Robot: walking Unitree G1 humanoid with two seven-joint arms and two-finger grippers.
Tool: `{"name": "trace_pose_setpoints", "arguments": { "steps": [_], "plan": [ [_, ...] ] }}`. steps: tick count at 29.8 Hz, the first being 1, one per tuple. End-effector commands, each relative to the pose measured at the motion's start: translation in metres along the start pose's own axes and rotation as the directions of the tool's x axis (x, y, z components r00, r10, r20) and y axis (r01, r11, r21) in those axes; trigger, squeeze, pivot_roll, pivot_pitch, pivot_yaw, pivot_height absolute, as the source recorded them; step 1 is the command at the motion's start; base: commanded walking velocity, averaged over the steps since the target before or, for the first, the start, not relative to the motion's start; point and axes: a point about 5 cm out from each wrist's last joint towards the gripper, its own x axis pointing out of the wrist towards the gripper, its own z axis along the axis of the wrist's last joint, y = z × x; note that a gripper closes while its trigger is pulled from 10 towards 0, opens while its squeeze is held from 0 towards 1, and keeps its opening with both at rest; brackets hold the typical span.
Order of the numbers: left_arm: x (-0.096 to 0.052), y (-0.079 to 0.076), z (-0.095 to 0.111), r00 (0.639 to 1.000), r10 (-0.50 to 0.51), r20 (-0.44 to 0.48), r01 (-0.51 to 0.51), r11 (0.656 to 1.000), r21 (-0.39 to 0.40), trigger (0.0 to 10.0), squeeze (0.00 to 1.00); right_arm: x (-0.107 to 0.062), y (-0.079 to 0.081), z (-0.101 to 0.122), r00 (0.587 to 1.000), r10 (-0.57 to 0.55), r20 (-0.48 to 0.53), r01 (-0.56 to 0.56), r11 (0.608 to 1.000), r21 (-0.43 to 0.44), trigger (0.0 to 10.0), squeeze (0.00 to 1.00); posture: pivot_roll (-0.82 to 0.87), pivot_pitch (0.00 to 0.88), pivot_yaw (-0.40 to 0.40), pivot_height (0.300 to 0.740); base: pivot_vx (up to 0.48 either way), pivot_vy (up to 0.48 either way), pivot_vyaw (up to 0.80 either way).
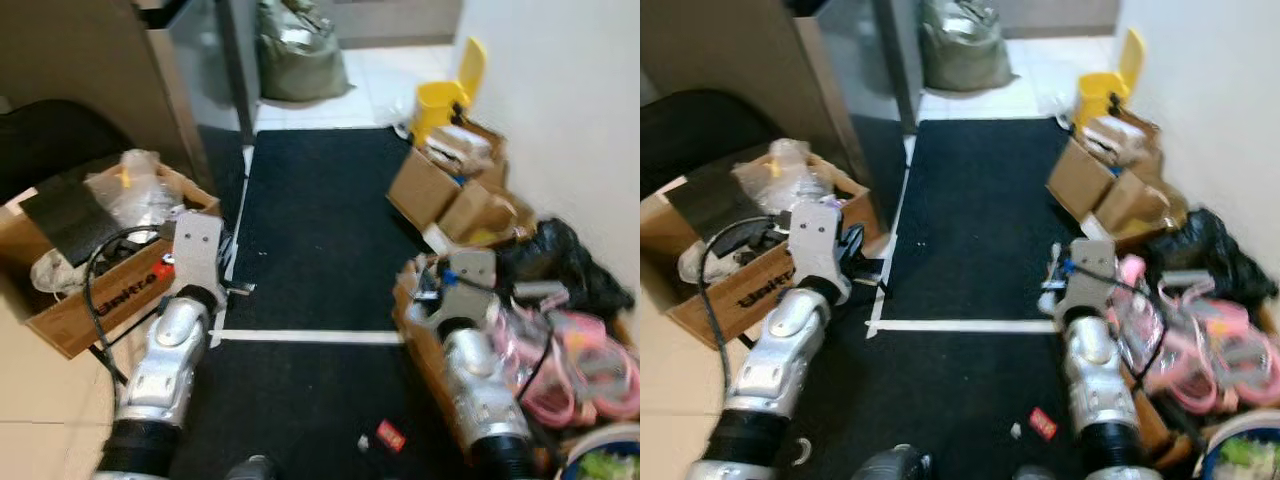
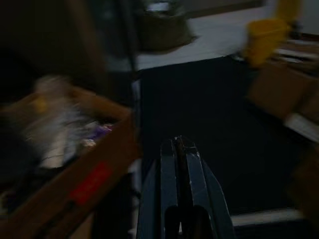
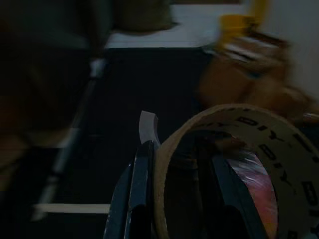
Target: Picking trash to rubbish bin
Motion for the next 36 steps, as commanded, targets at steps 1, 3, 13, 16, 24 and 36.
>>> {"name": "trace_pose_setpoints", "arguments": {
  "steps": [1,3,13,16,24,36],
  "plan": [
    [-0.0002,-0.0019,-0.0033,1.0,-0.009,-0.019,0.009,1.0,0.011,10.0,0.0,-0.0025,-0.0064,-0.005,1.0,-0.018,-0.016,0.018,1.0,-0.008,10.0,0.0,0.04,0.043,0.034,0.74,0.319,0.0,0.63],
    [-0.0002,-0.0008,-0.0032,1.0,-0.006,-0.021,0.006,1.0,0.013,10.0,0.0,-0.0017,-0.0059,-0.0049,1.0,-0.017,-0.016,0.017,1.0,-0.005,10.0,0.0,0.04,0.045,0.034,0.74,0.315,0.0,0.63],
    [0.0004,0.0016,-0.002,1.0,0.001,-0.019,-0.001,1.0,0.018,10.0,0.0,0.0004,-0.0046,-0.0054,1.0,-0.019,-0.02,0.019,1.0,-0.001,10.0,0.0,0.05,0.048,0.031,0.74,0.319,0.0,0.62],
    [0.0004,0.0018,-0.0019,1.0,0.003,-0.019,-0.003,1.0,0.018,10.0,0.0,0.0005,-0.0043,-0.0056,1.0,-0.018,-0.021,0.018,1.0,-0.002,10.0,0.0,0.05,0.05,0.031,0.74,0.316,0.0,0.59],
    [-0.0003,0.0029,-0.0019,1.0,0.005,-0.021,-0.005,1.0,0.019,10.0,0.0,0.0013,-0.0049,-0.0064,0.999,-0.036,-0.021,0.037,0.999,0.037,10.0,0.0,0.06,0.053,0.031,0.74,0.317,0.0,0.48],
    [0.0014,0.0033,-0.0008,1.0,0.003,-0.02,-0.003,1.0,0.019,10.0,0.0,0.0021,-0.0061,-0.0081,0.998,-0.052,-0.031,0.054,0.997,0.054,10.0,0.0,0.06,0.055,0.037,0.74,0.314,0.0,0.0]
  ]
}}
